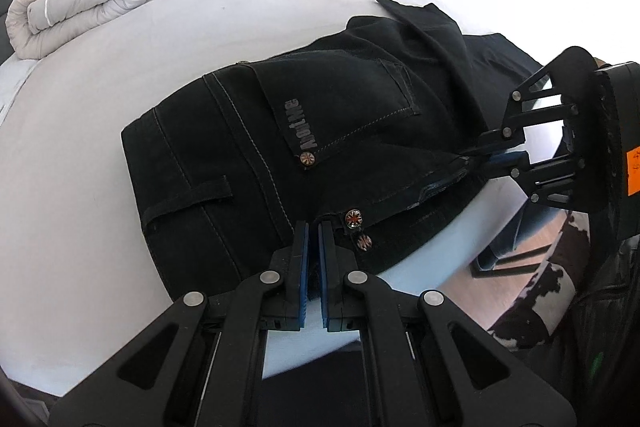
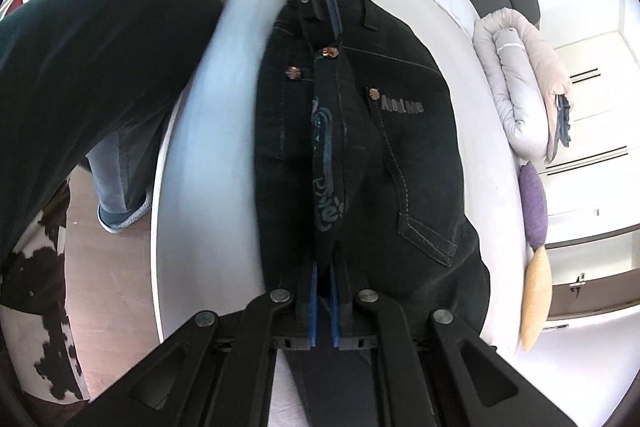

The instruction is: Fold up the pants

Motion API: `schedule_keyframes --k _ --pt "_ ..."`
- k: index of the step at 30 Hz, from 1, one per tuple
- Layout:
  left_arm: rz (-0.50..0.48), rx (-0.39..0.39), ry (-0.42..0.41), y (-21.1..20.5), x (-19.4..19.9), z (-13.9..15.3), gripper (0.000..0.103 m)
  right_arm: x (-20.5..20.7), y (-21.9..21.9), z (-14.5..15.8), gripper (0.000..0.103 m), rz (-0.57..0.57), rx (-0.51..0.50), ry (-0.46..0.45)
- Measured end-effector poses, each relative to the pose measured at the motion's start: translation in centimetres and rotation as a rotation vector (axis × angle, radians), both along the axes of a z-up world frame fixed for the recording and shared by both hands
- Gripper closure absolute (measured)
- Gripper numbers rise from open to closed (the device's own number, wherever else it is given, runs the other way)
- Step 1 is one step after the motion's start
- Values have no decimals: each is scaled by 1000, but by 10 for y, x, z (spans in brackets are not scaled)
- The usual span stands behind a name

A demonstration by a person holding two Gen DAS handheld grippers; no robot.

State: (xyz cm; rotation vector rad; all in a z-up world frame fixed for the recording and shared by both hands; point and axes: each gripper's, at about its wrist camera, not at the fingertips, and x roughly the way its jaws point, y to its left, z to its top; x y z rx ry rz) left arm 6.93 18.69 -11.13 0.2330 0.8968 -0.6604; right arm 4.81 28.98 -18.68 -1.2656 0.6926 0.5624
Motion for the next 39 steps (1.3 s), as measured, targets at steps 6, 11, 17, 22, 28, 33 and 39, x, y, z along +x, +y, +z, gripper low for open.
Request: schedule_keyframes --k 6,11,17,22,28,33,39 --pt "14 0 11 -1 -10 -7 99 -19 -3 -6 97 -12 5 0" --pt "43 -30 27 5 -14 -13 95 -23 2 -16 96 -8 -24 -26" --pt "75 -30 36 14 -22 -10 93 -31 6 -18 96 -33 -21 -56" --pt "98 -24 35 16 -32 -6 93 -38 4 -18 96 -33 -30 -62" --pt "167 -102 -36 20 -38 31 93 -40 6 -28 94 -49 -27 -84" --pt "177 -163 -51 -25 -10 43 93 -35 2 -22 93 -115 54 -92" --pt "231 -50 141 -79 45 -23 93 -26 -28 8 59 -271 299 -59"
